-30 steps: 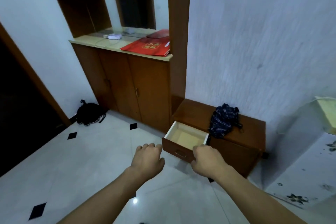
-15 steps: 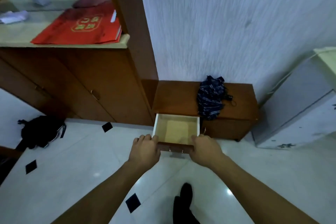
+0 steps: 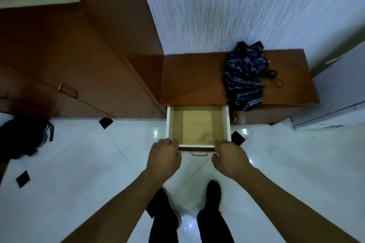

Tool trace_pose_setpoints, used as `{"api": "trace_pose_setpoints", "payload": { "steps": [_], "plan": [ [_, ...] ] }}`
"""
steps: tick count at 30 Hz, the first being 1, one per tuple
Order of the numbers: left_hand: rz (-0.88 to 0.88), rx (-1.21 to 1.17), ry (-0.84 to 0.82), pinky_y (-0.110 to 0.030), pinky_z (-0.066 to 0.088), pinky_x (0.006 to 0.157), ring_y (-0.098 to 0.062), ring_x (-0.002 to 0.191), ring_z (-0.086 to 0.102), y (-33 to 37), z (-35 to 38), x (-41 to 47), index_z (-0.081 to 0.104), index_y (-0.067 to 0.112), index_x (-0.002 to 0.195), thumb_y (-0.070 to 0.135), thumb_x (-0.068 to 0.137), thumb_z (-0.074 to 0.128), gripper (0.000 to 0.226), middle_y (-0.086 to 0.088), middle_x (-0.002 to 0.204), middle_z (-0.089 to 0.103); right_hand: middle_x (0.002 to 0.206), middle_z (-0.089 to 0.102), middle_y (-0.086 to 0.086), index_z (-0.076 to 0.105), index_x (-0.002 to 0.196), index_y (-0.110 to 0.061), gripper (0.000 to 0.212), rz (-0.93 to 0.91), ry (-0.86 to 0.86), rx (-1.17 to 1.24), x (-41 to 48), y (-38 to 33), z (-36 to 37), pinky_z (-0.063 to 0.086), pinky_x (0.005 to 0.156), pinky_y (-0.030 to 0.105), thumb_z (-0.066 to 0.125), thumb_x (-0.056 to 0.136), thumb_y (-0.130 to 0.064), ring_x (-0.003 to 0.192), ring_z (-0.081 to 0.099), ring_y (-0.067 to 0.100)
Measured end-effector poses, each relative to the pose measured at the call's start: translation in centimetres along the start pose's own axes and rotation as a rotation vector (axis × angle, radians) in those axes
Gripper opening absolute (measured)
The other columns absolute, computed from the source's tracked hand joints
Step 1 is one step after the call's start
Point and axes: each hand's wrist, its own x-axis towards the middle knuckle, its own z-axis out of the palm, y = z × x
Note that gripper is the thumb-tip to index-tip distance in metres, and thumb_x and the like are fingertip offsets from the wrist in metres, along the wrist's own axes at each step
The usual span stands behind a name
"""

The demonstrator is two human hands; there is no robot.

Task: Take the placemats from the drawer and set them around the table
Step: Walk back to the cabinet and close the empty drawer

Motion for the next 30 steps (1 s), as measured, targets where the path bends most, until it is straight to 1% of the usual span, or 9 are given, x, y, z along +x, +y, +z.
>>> {"api": "trace_pose_setpoints", "payload": {
  "steps": [2,5,7,11,13,15,19,25,30],
  "plan": [
    [0.048,-0.03,-0.036,-0.03,0.038,0.067,-0.022,0.084,0.058,-1.1,3.2,1.2,0.059,0.016,0.1,0.032,0.09,0.049,0.022,-0.006,0.095,0.066,0.087,0.064,0.004,0.058,0.088,-0.012,0.013,0.062,0.0,0.052,1.6,0.6,3.3,0.055,0.068,0.032,0.052,0.088,-0.023,0.08,0.064,0.023],
    [0.058,-0.061,-0.096,-0.028,0.046,0.075,-0.021,0.091,0.062,-3.0,8.9,2.6,0.059,0.015,0.115,0.034,0.09,0.05,0.032,-0.005,0.109,0.066,0.076,0.054,-0.003,0.047,0.079,-0.02,0.013,0.132,-0.044,0.082,3.6,1.5,8.8,0.045,0.062,0.025,0.052,0.089,-0.026,0.074,0.059,0.016],
    [0.041,-0.092,-0.138,-0.026,0.046,0.074,-0.021,0.091,0.064,-4.1,12.6,3.9,0.058,0.015,0.119,0.034,0.09,0.051,0.034,-0.004,0.113,0.065,0.076,0.053,-0.004,0.047,0.08,-0.02,0.013,0.171,-0.075,0.076,5.3,2.5,12.7,0.044,0.062,0.024,0.051,0.09,-0.028,0.072,0.056,0.013],
    [0.027,-0.128,-0.156,-0.022,0.039,0.07,-0.018,0.088,0.066,-5.8,18.7,6.8,0.06,0.019,0.11,0.037,0.091,0.053,0.026,0.001,0.105,0.068,0.089,0.065,0.001,0.062,0.095,-0.017,0.016,0.206,-0.052,0.053,8.9,4.4,18.3,0.052,0.076,0.025,0.054,0.09,-0.031,0.084,0.063,0.015],
    [0.07,-0.072,-0.112,-0.031,0.047,0.076,-0.025,0.092,0.064,-6.4,21.2,8.0,0.062,0.019,0.109,0.034,0.083,0.066,0.03,-0.003,0.102,0.068,0.098,0.066,0.006,0.065,0.103,-0.016,0.023,0.137,0.082,-0.033,10.4,5.7,20.5,0.052,0.082,0.035,0.063,0.085,-0.029,0.093,0.062,0.025],
    [0.124,-0.004,-0.034,-0.042,0.049,0.079,-0.029,0.092,0.058,-6.9,23.1,9.0,0.062,0.018,0.104,0.033,0.071,0.077,0.039,-0.006,0.099,0.064,0.104,0.063,0.011,0.062,0.109,-0.014,0.034,0.06,0.21,-0.14,11.8,7.1,22.3,0.05,0.085,0.043,0.07,0.08,-0.032,0.097,0.058,0.031],
    [0.152,0.025,0.015,-0.042,0.049,0.081,-0.029,0.09,0.058,-8.2,26.5,10.8,0.064,0.015,0.098,0.042,0.069,0.081,0.043,-0.008,0.099,0.065,0.1,0.063,0.011,0.062,0.106,-0.011,0.033,-0.125,0.339,-0.184,13.7,9.7,26.2,0.048,0.083,0.042,0.055,0.092,-0.04,0.093,0.057,0.03],
    [0.284,0.063,0.132,-0.039,0.049,0.072,-0.029,0.078,0.058,-9.9,29.7,12.7,0.062,0.014,0.085,0.044,0.085,0.064,0.03,-0.008,0.084,0.065,0.079,0.058,0.008,0.059,0.085,-0.013,0.038,-0.222,0.426,-0.261,18.2,11.8,27.9,0.042,0.065,0.037,0.035,0.098,-0.039,0.072,0.053,0.027],
    [0.344,-0.022,0.219,-0.039,0.042,0.078,-0.03,0.084,0.055,-11.3,28.7,16.3,0.064,0.012,0.091,0.042,0.09,0.055,0.032,-0.008,0.089,0.063,0.078,0.057,0.009,0.056,0.084,-0.013,0.039,-0.255,0.485,-0.289,21.7,12.2,26.4,0.041,0.062,0.037,0.04,0.096,-0.047,0.071,0.051,0.028]
  ]
}}
